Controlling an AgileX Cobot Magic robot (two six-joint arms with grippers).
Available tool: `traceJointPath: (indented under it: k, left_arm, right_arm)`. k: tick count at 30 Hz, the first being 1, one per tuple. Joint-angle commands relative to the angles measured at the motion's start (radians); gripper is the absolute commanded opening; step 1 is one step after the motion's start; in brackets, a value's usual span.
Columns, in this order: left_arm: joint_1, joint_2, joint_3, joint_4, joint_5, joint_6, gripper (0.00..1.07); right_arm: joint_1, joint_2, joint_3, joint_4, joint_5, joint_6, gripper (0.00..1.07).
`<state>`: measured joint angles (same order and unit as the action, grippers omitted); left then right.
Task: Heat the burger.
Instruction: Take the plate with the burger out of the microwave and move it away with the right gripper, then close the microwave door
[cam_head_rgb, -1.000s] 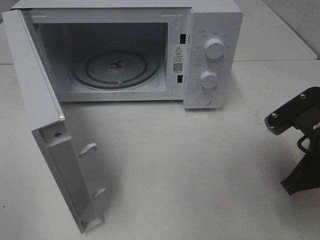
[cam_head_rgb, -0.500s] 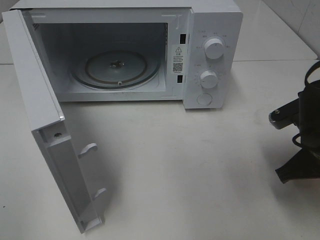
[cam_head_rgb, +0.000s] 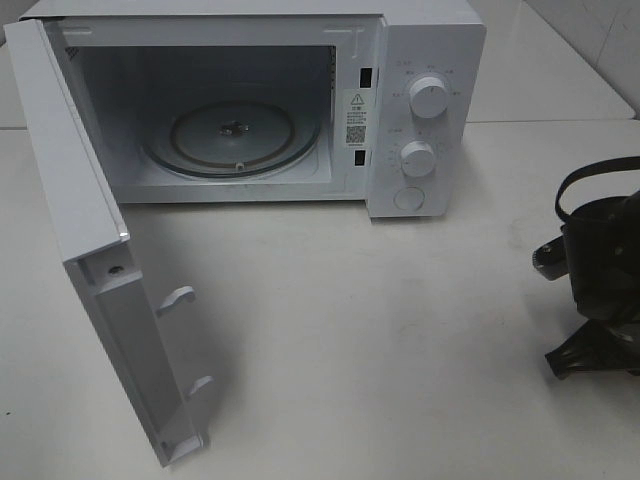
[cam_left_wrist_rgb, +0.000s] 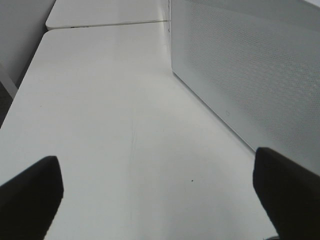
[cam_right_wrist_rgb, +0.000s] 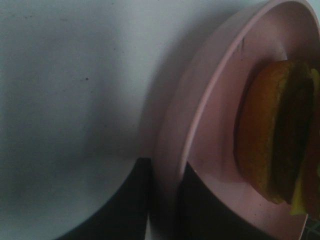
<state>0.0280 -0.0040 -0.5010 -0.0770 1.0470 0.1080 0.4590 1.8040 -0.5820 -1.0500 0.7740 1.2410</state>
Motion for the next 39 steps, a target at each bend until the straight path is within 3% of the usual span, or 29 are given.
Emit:
traceJointPath:
  k: [1, 4, 6, 9, 11, 17, 31, 36, 39]
  left_arm:
    - [-0.004, -0.021, 0.002, 0.0, -0.008, 0.0, 0.98]
    - [-0.004, -0.021, 0.002, 0.0, -0.008, 0.0, 0.98]
    - [-0.004, -0.021, 0.002, 0.0, -0.008, 0.0, 0.98]
    - [-0.004, -0.021, 0.002, 0.0, -0.008, 0.0, 0.98]
    - [-0.004, -0.021, 0.002, 0.0, -0.008, 0.0, 0.98]
    - [-0.004, -0.021, 0.002, 0.0, -0.008, 0.0, 0.98]
    - [-0.004, -0.021, 0.002, 0.0, -0.008, 0.0, 0.98]
    - [-0.004, -0.021, 0.002, 0.0, -0.008, 0.0, 0.98]
    - [-0.004, -0.021, 0.002, 0.0, -0.008, 0.0, 0.98]
  right_arm:
    - [-0.005, 0.03, -0.003, -0.047, 0.065, 0.053, 0.14]
    - [-0.005, 0.03, -0.003, -0.047, 0.065, 0.058, 0.15]
    - [-0.005, 0.025, -0.003, -0.046, 0.043, 0.053, 0.26]
    - [-0.005, 0.021, -0.003, -0.043, 0.032, 0.044, 0.3]
    - [-0.003, -0.013, -0.003, -0.019, 0.011, 0.0, 0.47]
    - [-0.002, -0.117, -0.003, 0.024, 0.01, -0.049, 0.61]
    - [-0.002, -0.375, -0.003, 0.332, -0.156, -0.403, 0.62]
    - [-0.002, -0.476, -0.003, 0.544, -0.21, -0.686, 0.62]
    - [-0.002, -0.501, -0.003, 0.607, -0.211, -0.77, 0.62]
